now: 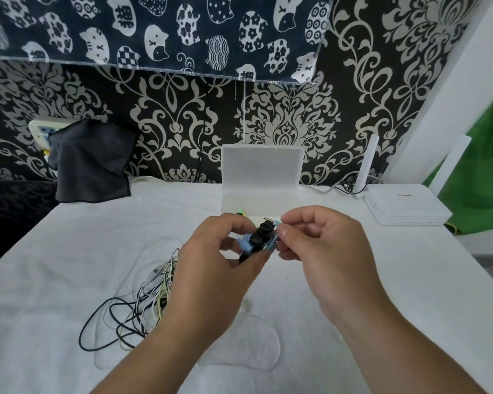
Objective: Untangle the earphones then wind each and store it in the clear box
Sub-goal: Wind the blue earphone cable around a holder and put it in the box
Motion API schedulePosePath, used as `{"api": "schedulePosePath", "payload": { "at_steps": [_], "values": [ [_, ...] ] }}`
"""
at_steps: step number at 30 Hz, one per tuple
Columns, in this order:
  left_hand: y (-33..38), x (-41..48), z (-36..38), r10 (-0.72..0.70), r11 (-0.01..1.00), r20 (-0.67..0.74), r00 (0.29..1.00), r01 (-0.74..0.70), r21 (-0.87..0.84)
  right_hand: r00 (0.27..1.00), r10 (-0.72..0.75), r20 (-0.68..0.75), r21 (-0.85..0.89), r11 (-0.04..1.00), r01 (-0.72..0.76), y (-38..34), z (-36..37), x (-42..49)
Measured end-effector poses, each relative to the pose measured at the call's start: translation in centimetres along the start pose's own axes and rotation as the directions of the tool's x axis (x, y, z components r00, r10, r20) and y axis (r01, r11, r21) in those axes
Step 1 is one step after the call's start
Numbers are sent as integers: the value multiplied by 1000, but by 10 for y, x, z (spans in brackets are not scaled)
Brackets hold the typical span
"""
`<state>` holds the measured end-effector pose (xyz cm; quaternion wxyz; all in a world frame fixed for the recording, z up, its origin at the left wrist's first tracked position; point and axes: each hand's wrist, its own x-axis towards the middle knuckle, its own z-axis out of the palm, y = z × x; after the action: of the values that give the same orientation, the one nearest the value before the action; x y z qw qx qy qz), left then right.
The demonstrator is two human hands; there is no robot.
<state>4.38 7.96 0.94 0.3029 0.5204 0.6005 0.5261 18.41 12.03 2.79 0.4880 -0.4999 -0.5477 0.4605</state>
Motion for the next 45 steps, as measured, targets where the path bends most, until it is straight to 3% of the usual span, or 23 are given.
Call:
{"api": "schedulePosePath", "payload": {
  "at_steps": [9, 15, 20, 40, 45],
  "values": [
    [-3, 4, -6, 81, 991, 41, 996, -85, 101, 994, 67, 89, -110, 992, -57, -1, -3, 3],
    [-2, 2, -2, -50, 998, -49, 998, 52, 38, 997, 45, 59, -47, 998, -42, 0, -3, 3],
    [2, 3, -2, -52, 999, -76, 996, 52, 2, 984, 16, 177, -59, 998, -6, -4, -2, -1],
    [2, -4, 2, 23, 998, -119, 993, -17, 55, 989, 91, 118, -50, 995, -86, -6, 8, -8],
    [-1, -5, 4, 127, 990, -59, 990, -123, 66, 992, 107, 60, -20, 994, -106, -5, 9, -7]
  ]
}}
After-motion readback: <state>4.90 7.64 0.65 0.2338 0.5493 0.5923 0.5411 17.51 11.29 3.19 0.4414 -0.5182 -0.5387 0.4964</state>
